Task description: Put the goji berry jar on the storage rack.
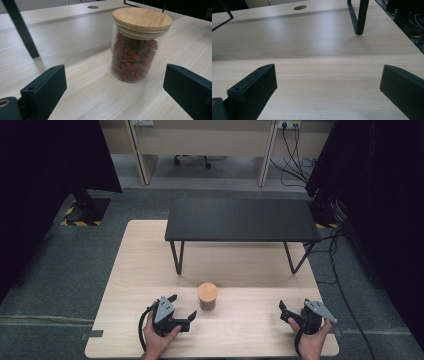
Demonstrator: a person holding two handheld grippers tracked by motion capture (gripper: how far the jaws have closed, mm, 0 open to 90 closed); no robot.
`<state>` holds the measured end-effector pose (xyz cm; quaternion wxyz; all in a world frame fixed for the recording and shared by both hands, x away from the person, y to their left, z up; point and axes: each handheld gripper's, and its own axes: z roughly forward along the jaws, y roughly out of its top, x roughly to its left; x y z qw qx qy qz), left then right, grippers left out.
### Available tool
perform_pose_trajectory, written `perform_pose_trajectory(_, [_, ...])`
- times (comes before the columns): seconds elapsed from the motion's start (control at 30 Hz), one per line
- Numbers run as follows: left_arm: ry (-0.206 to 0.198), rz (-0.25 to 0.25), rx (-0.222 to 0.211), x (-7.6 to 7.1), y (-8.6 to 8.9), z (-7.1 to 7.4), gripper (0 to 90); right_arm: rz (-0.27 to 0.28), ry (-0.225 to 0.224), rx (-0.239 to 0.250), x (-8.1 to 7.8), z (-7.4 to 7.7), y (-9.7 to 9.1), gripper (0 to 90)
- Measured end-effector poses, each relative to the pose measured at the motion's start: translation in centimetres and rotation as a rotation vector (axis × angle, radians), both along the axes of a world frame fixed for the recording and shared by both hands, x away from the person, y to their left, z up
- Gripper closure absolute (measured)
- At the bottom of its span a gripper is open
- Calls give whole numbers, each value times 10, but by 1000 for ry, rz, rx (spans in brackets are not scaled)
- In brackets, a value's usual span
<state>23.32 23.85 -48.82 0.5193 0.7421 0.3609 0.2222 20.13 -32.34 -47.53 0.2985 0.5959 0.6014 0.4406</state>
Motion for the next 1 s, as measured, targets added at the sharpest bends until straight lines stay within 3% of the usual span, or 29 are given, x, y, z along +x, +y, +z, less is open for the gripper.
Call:
perform_pose_trajectory(0.43, [2, -9, 57, 8, -28, 5, 42, 9, 9, 5, 2, 1, -2, 10])
perform_pose_trajectory(0.9, [24, -22, 87, 39, -61, 10, 60, 14, 12, 10, 3, 1, -2, 10])
perform_pose_trajectory(1.0, [24, -35, 89, 43, -63, 10, 121, 17, 11, 9, 3, 1, -2, 10])
